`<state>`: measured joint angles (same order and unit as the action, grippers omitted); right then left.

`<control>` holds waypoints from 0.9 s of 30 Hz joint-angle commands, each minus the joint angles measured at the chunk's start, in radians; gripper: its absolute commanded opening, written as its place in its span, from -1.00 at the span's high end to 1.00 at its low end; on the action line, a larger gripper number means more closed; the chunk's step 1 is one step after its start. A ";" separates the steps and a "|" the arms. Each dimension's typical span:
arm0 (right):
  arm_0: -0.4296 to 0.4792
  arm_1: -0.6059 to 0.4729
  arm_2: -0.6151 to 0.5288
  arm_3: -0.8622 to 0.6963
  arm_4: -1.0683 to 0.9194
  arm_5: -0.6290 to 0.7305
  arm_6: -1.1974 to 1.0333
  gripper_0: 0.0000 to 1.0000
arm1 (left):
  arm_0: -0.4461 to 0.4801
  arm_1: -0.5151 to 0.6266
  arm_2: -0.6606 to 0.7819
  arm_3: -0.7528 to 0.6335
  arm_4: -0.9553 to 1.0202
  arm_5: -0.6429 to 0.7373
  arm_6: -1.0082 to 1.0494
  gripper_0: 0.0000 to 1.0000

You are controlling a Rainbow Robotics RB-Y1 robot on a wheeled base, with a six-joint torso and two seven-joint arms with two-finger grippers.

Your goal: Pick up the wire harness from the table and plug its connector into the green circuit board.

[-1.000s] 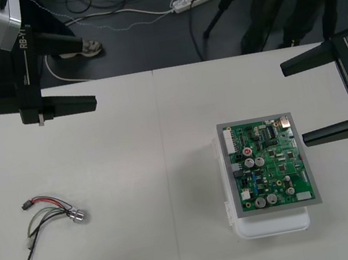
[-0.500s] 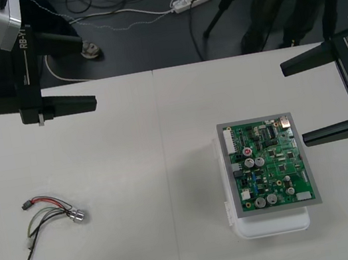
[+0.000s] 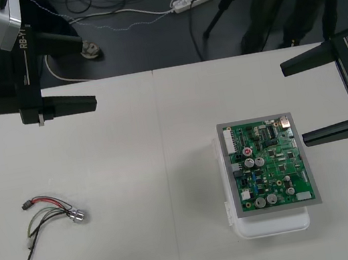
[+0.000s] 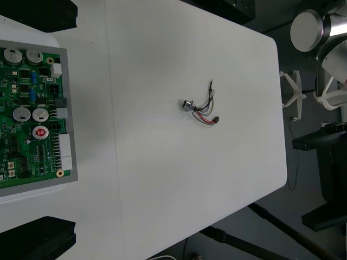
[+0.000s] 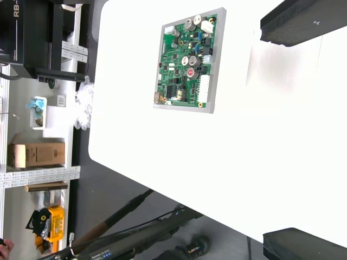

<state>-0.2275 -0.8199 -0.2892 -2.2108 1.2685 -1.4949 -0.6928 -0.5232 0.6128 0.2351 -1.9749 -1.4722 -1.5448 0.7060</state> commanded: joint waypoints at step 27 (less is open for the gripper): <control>0.025 0.045 0.005 0.000 0.022 -0.007 0.050 -1.00 | 0.074 -0.051 0.030 0.021 -0.020 -0.026 -0.063 -0.97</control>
<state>-0.2105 -0.7837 -0.2888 -2.2092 1.2822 -1.5095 -0.6928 -0.4542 0.5808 0.2354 -1.9538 -1.4918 -1.5468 0.7060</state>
